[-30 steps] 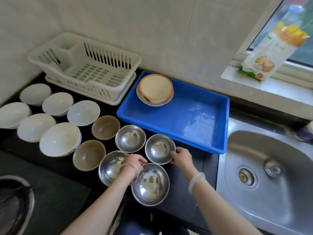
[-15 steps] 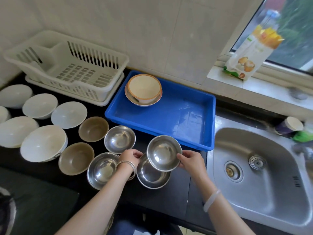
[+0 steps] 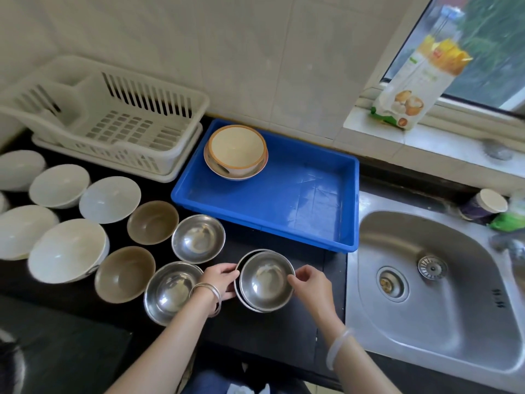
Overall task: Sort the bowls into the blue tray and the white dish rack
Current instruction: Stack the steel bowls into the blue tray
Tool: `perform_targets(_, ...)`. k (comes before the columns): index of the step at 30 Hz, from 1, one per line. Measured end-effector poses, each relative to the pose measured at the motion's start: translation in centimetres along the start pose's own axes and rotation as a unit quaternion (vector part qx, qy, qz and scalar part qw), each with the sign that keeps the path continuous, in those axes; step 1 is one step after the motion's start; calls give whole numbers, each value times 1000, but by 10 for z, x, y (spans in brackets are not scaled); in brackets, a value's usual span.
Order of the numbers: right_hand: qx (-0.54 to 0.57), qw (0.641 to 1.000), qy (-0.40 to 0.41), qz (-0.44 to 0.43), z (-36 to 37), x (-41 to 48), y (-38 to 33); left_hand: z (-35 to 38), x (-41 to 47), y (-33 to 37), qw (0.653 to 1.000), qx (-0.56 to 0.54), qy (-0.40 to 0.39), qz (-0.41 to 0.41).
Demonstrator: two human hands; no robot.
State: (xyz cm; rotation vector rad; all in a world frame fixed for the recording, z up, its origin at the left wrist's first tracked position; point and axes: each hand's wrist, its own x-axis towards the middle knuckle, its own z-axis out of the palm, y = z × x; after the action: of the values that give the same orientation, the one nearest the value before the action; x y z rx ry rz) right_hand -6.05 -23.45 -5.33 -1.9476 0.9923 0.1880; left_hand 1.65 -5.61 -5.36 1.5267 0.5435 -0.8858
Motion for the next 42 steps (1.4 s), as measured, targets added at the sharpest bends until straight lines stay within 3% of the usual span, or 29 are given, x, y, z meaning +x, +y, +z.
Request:
perform_targets(10,193,974,-76,86,9,9,11,-5,-2,-4,1000,-21,-17,-1)
perform_targets(17,201,976,-67,41,-1,12,-4,-5,-1,13,999,-7,-22,33)
perform_targets(25,228,973,-29,-19,-40,58,-59,22,12,89,993,-48,-40,98)
perform_targets(32,221,975,11,-2,-63,126,-83,68,57,141,993,-41,-29,110)
perform_targets(42,224,973,17,46,-51,201,-87,100,120,154,994,-67,-62,66)
